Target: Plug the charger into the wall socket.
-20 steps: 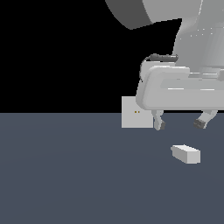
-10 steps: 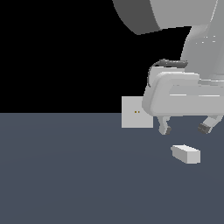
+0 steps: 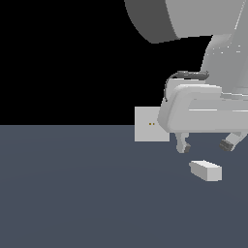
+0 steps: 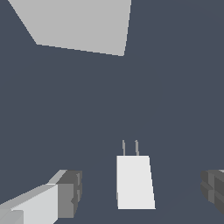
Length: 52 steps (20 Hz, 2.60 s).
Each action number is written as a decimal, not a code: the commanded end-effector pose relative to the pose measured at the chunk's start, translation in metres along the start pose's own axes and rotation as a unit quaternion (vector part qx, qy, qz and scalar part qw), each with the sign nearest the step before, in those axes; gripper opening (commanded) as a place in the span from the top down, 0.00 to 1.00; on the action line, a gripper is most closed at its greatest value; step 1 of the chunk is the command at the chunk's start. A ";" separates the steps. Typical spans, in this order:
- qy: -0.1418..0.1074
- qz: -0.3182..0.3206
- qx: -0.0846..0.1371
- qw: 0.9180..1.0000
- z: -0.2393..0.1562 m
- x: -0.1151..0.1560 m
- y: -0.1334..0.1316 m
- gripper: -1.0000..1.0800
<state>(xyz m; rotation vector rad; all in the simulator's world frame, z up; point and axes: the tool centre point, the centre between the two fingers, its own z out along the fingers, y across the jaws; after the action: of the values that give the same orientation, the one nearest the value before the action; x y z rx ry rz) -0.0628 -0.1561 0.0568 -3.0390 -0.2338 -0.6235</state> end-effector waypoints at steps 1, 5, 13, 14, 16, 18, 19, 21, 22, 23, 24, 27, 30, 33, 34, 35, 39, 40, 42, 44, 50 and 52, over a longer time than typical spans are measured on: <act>0.000 0.000 0.000 1.000 0.006 -0.003 0.000 0.04; -0.001 -0.001 0.000 1.000 0.023 -0.011 -0.001 0.04; 0.000 -0.001 0.000 1.000 0.041 -0.018 -0.001 0.04; 0.000 -0.001 0.000 1.000 0.041 -0.018 -0.001 0.04; 0.000 -0.001 0.000 1.000 0.041 -0.018 -0.001 1.00; 0.000 -0.001 0.000 1.000 0.041 -0.018 -0.001 1.00; 0.000 -0.001 0.000 1.000 0.041 -0.018 -0.001 1.00; 0.000 -0.001 0.000 1.000 0.041 -0.018 -0.001 1.00; 0.000 -0.001 0.000 1.000 0.041 -0.018 -0.001 1.00; 0.000 -0.001 0.000 1.000 0.041 -0.018 -0.001 1.00; 0.000 -0.001 0.000 1.000 0.041 -0.018 -0.001 1.00; 0.000 -0.001 0.001 1.000 0.040 -0.017 -0.003 1.00; 0.000 0.002 -0.001 1.000 0.038 -0.014 -0.005 1.00; 0.000 0.008 -0.003 1.000 0.034 -0.009 -0.011 1.00; 0.000 0.011 -0.004 1.000 0.032 -0.006 -0.013 1.00; 0.001 0.014 -0.005 1.000 0.030 -0.004 -0.015 1.00; 0.001 0.027 -0.010 1.000 0.021 0.009 -0.026 1.00; 0.002 0.030 -0.012 0.999 0.019 0.012 -0.028 1.00; 0.002 0.038 -0.015 0.999 0.014 0.020 -0.034 1.00; 0.003 0.045 -0.018 0.999 0.009 0.028 -0.040 1.00; 0.003 0.066 -0.026 0.997 -0.004 0.049 -0.055 1.00; 0.002 0.071 -0.029 0.997 -0.007 0.054 -0.059 1.00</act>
<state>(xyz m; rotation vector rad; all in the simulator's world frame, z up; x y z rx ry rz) -0.0277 -0.0935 0.0808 -3.0711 -0.0161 -0.6381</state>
